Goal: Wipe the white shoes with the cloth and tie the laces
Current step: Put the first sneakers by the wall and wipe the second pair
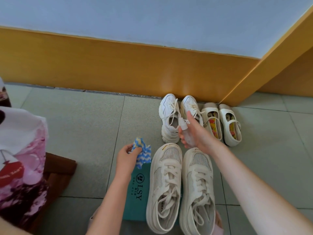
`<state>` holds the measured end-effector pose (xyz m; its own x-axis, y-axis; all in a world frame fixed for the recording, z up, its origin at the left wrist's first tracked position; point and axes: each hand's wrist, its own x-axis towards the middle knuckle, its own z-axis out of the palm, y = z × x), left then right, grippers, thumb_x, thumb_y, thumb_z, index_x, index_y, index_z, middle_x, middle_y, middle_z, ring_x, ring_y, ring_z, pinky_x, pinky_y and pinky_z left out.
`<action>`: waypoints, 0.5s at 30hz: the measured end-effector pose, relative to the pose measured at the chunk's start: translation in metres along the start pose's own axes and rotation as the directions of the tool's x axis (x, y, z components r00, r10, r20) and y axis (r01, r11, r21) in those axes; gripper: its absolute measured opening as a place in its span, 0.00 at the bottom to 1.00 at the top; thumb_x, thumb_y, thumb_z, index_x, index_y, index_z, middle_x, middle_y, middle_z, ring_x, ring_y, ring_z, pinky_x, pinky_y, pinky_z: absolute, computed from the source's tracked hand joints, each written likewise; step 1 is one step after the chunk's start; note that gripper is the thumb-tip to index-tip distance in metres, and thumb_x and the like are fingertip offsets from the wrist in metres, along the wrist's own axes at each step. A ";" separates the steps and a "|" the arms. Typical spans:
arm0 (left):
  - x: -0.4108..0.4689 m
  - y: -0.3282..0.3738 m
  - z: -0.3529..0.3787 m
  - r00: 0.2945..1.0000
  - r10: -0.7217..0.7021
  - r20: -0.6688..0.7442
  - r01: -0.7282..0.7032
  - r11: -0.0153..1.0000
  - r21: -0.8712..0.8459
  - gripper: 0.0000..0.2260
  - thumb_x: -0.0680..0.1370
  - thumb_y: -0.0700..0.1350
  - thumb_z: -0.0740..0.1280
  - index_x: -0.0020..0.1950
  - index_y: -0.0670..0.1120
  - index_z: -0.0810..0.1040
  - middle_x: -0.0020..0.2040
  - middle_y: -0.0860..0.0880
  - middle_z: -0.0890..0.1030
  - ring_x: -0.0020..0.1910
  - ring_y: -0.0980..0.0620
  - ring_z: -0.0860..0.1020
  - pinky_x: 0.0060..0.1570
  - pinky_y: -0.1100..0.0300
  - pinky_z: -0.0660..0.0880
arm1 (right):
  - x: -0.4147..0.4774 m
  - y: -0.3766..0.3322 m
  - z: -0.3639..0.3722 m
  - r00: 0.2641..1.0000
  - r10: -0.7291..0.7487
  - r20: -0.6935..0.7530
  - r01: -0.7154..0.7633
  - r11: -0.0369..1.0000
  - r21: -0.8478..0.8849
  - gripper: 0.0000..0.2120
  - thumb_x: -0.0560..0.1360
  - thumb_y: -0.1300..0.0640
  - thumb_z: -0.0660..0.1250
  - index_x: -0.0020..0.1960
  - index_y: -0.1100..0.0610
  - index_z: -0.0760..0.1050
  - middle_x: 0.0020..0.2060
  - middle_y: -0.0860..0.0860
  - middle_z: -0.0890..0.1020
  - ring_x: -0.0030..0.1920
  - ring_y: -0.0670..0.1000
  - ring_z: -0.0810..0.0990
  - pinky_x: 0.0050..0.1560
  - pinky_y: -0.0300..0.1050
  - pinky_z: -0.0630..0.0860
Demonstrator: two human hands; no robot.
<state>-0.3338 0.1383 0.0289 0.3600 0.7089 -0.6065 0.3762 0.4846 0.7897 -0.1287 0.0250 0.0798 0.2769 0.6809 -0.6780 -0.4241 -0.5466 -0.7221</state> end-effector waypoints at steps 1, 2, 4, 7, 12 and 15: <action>0.001 -0.001 0.000 1.000 -0.002 0.002 0.002 1.000 0.001 0.12 0.76 0.39 0.67 0.58 0.40 0.75 0.43 0.48 0.79 0.38 0.54 0.78 0.37 0.61 0.75 | 0.005 -0.002 0.001 0.999 0.033 -0.015 -0.033 0.997 -0.067 0.31 0.73 0.27 0.45 0.34 0.53 0.69 0.29 0.50 0.69 0.29 0.48 0.67 0.34 0.43 0.62; 0.002 -0.001 0.000 1.000 -0.006 0.005 0.006 1.000 0.002 0.12 0.76 0.39 0.66 0.59 0.40 0.75 0.43 0.48 0.79 0.38 0.54 0.78 0.37 0.62 0.75 | 0.010 -0.004 0.003 0.998 0.054 -0.042 -0.059 0.988 -0.140 0.31 0.73 0.27 0.45 0.33 0.52 0.68 0.29 0.50 0.70 0.29 0.48 0.68 0.35 0.44 0.62; 0.004 0.000 0.000 1.000 -0.012 0.009 0.012 1.000 0.004 0.12 0.76 0.39 0.66 0.59 0.40 0.75 0.43 0.48 0.79 0.38 0.54 0.78 0.36 0.63 0.74 | 0.019 -0.006 0.007 0.987 0.040 -0.155 -0.085 0.953 -0.292 0.31 0.71 0.25 0.50 0.31 0.52 0.69 0.27 0.49 0.73 0.29 0.49 0.70 0.35 0.44 0.64; 0.007 0.001 0.001 1.000 -0.014 0.016 0.013 1.000 0.007 0.14 0.76 0.40 0.66 0.61 0.40 0.74 0.46 0.47 0.79 0.39 0.55 0.78 0.36 0.63 0.74 | 0.032 -0.005 0.011 0.960 -0.089 -0.264 -0.044 0.887 -0.459 0.31 0.70 0.27 0.56 0.34 0.56 0.72 0.23 0.48 0.71 0.24 0.46 0.68 0.31 0.41 0.65; 0.006 0.000 -0.002 1.000 -0.014 0.006 0.014 1.000 0.022 0.12 0.76 0.39 0.66 0.59 0.41 0.75 0.42 0.50 0.78 0.37 0.56 0.77 0.30 0.68 0.73 | 0.046 0.003 0.015 0.945 -0.196 -0.262 -0.069 0.663 -0.745 0.31 0.70 0.28 0.57 0.30 0.56 0.69 0.25 0.47 0.73 0.30 0.48 0.72 0.40 0.46 0.69; 0.005 -0.002 -0.002 1.000 -0.018 -0.001 0.018 0.999 0.039 0.12 0.76 0.39 0.66 0.59 0.41 0.75 0.41 0.50 0.78 0.36 0.56 0.77 0.26 0.73 0.72 | 0.052 0.006 0.017 0.943 -0.221 -0.248 -0.106 0.508 -0.855 0.27 0.71 0.31 0.57 0.28 0.53 0.60 0.25 0.48 0.67 0.28 0.49 0.68 0.38 0.46 0.66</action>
<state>-0.3346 0.1421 0.0248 0.3528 0.7006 -0.6203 0.4151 0.4769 0.7748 -0.1316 0.0656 0.0421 0.5687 0.6420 -0.5142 0.4923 -0.7665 -0.4124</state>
